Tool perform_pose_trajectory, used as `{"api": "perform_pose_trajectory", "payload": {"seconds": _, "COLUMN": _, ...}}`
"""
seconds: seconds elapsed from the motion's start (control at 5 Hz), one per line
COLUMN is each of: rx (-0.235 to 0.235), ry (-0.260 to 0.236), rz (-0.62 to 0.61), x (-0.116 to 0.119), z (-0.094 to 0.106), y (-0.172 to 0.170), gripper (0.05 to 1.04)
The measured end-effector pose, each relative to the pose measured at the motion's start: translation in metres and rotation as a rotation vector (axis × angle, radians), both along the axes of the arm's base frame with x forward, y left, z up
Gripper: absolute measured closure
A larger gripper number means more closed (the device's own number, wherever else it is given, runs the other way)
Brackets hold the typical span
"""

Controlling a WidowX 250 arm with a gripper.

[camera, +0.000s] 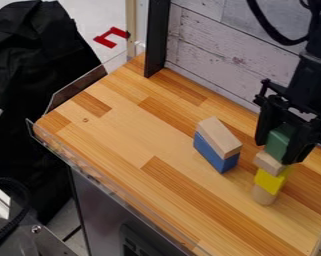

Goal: Put the green cube on top of the wooden rectangular block

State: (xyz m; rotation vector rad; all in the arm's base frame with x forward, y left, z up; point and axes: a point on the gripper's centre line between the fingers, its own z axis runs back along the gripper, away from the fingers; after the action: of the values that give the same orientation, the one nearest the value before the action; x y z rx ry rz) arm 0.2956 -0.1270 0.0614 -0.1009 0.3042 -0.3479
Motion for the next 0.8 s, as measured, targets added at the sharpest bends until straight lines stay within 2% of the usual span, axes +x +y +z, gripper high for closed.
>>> {"api": "perform_pose_trajectory", "payload": {"seconds": 0.2, "rx": 0.002, "ry": -0.01, "rz": 0.065, "x": 0.0, "z": 0.004, "y": 0.01, "gripper": 0.49}}
{"api": "perform_pose_trajectory", "payload": {"seconds": 0.4, "rx": -0.01, "ry": -0.074, "rz": 0.172, "x": 0.004, "z": 0.028, "y": 0.036, "gripper": 0.49}}
{"api": "perform_pose_trajectory", "payload": {"seconds": 0.6, "rx": -0.001, "ry": -0.086, "rz": 0.257, "x": 0.01, "z": 0.032, "y": 0.063, "gripper": 0.491}}
{"api": "perform_pose_trajectory", "payload": {"seconds": 0.8, "rx": 0.014, "ry": -0.076, "rz": 0.306, "x": 0.015, "z": 0.029, "y": 0.081, "gripper": 0.491}}
